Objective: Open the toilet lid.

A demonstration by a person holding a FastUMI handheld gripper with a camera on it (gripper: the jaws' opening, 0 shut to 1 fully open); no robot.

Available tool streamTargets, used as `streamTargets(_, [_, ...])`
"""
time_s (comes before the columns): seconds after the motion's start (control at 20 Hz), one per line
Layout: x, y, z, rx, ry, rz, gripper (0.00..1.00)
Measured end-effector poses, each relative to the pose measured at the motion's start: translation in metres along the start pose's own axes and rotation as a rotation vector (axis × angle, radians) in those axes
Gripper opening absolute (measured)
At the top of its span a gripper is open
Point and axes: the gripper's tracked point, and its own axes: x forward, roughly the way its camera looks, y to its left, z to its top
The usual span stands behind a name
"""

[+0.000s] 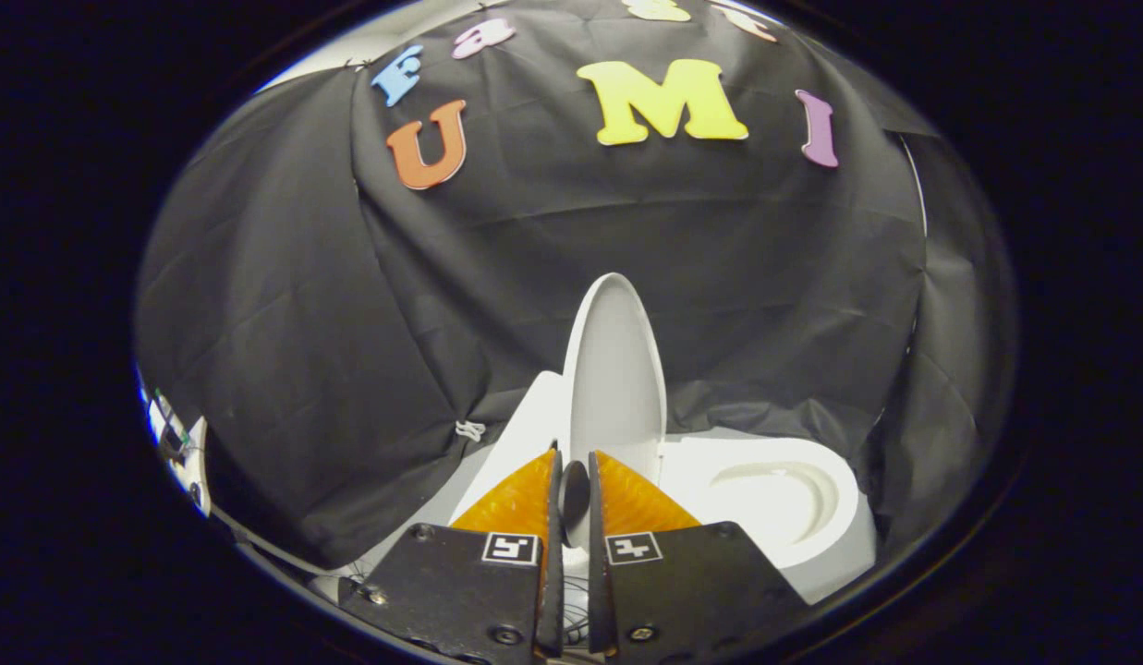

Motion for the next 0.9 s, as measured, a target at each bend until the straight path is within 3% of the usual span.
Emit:
streamTargets(0.4, [0.016, 0.029, -0.004, -0.197, -0.036, -0.072, 0.17])
streamTargets(0.5, [0.013, 0.029, -0.005, -0.278, -0.065, -0.047, 0.23])
streamTargets(0.65, [0.002, 0.013, -0.014, -0.277, -0.068, 0.021, 0.29])
streamTargets(0.75, [-0.013, 0.005, -0.020, -0.229, -0.060, 0.088, 0.38])
streamTargets(0.9, [-0.041, -0.018, -0.020, -0.200, -0.131, 0.126, 0.68])
